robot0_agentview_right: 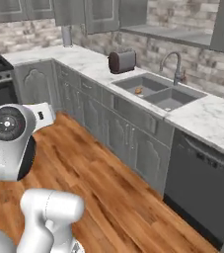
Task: Open the cabinet directly in front. Then move the liquor and the mug to the dining counter with the jar on it.
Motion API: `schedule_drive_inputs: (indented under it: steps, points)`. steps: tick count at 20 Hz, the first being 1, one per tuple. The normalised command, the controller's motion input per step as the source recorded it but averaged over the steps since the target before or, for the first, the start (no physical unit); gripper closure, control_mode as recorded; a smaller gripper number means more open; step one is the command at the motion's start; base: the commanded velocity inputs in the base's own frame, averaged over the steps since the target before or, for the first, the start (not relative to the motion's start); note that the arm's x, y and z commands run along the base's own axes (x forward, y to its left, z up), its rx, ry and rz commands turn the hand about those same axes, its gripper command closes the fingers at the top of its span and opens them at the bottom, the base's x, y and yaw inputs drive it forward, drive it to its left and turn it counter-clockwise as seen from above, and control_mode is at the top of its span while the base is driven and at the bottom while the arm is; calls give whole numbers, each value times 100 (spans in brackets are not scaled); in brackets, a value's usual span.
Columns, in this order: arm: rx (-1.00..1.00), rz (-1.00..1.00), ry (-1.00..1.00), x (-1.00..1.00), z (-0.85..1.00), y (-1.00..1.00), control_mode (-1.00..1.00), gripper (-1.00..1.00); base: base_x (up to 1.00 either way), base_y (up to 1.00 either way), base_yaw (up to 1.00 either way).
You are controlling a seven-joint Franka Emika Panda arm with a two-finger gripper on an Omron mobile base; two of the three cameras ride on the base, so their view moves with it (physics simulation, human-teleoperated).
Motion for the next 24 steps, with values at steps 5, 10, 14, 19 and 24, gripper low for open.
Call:
schedule_drive_inputs:
  steps: [5, 10, 14, 19, 24]
  points:
    - [0, 0, 0, 0, 0, 0, 100, -100, 35, 3, -99]
    - [0, 0, 0, 0, 0, 0, 100, -100, 20, 2, -69]
    - [0, 0, 0, 0, 0, 0, 100, -100, 0, -1, -3]
    - [0, 0, 0, 0, 0, 0, 100, -100, 8, 77, 0]
    - [0, 0, 0, 0, 0, 0, 100, -100, 17, 100, -4]
